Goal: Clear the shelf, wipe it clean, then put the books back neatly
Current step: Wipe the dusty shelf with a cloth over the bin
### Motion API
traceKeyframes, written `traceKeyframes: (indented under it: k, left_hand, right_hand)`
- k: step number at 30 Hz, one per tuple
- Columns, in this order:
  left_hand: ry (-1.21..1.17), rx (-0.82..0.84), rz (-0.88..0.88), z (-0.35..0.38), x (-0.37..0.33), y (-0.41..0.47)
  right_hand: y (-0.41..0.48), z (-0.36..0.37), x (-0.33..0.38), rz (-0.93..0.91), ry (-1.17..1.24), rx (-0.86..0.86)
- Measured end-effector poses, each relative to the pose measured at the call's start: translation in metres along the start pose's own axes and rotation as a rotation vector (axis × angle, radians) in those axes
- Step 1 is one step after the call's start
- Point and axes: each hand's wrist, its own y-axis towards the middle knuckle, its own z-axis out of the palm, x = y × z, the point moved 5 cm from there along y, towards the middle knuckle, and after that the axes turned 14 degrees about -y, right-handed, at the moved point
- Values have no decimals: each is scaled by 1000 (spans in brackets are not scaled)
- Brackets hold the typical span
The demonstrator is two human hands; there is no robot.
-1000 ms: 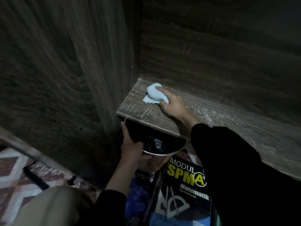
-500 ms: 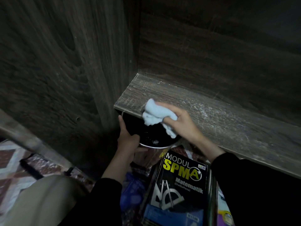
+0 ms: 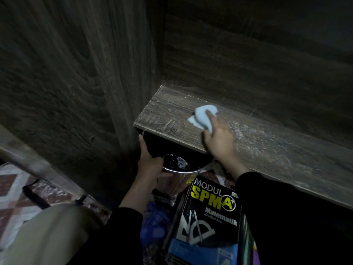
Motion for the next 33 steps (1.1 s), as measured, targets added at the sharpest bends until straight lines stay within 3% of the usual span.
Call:
traceKeyframes:
  k: [4, 8, 11, 13, 17, 25, 28, 31, 33]
  left_hand:
    - [9, -21, -1, -1, 1, 0]
    - [8, -32, -12, -1, 0, -1]
    - [4, -26, -9, -2, -2, -4]
    - [-8, -22, -8, -5, -2, -4]
    - [-31, -17, -29, -13, -5, -2]
    - [10, -49, 14, -30, -4, 6]
    - [-30, -42, -7, -28, -5, 5]
    - [-30, -12, -10, -26, -6, 3]
    - [-30, -10, -11, -27, -7, 2]
  right_hand:
    - [-36, 4, 47, -260, 21, 44]
    - [-54, 2, 55, -366, 165, 56]
    - [-49, -12, 51, -323, 428, 18]
    - [-33, -24, 40, -193, 540, -82]
    - [18, -29, 8, 71, 326, -186]
    - [88, 14, 40, 127, -146, 63]
    - [101, 25, 77, 17, -124, 107]
    - [116, 22, 96, -165, 87, 208]
    - [127, 12, 89, -129, 243, 172]
